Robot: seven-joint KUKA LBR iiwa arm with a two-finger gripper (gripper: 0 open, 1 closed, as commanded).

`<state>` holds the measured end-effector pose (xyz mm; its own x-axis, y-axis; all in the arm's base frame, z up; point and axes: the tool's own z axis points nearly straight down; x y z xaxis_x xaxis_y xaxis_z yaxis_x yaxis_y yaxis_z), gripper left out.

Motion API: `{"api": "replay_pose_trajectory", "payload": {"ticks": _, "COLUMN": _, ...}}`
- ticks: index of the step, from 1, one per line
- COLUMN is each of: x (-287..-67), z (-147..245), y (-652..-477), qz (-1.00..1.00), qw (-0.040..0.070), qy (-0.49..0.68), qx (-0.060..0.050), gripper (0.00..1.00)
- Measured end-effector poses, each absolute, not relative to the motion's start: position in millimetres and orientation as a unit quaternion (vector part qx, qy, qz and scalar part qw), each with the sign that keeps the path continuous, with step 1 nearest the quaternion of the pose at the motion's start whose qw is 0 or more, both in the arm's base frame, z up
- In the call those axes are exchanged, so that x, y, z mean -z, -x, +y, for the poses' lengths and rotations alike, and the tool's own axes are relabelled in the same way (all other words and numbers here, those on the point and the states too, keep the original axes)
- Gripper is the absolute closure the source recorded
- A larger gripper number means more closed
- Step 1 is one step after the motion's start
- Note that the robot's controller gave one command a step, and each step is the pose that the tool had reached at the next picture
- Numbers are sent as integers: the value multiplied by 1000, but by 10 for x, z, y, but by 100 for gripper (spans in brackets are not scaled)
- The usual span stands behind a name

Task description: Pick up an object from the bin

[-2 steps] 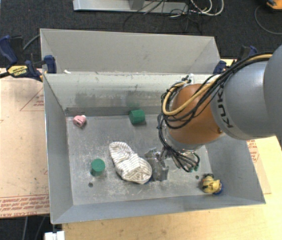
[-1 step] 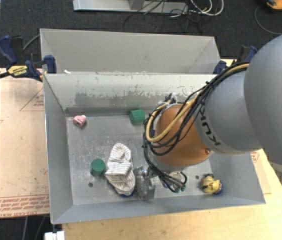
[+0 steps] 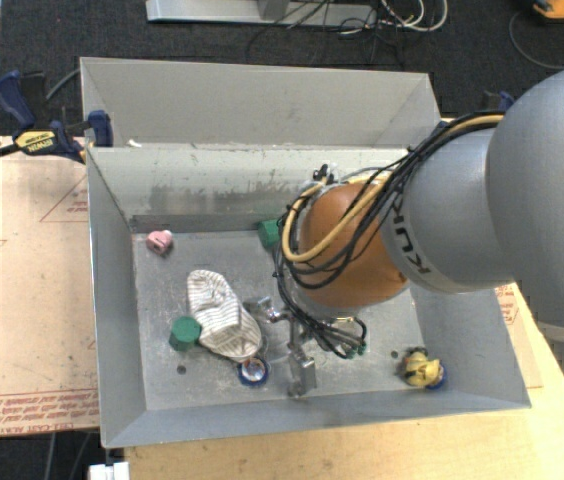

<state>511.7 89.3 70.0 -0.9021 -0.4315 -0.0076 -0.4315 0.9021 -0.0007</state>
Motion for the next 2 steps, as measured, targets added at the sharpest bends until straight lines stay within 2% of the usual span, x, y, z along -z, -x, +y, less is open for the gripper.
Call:
{"api": "replay_pose_trajectory", "payload": {"ticks": 1, "x": -700, "z": 893, "y": -5118, "qz": 975, "qw": 4, "qy": 222, "qx": 0, "gripper": 0}}
{"api": "replay_pose_trajectory", "payload": {"ticks": 2, "x": -710, "z": 1577, "y": -5900, "qz": 985, "qw": 8, "qy": 173, "qx": -3, "gripper": 0}}
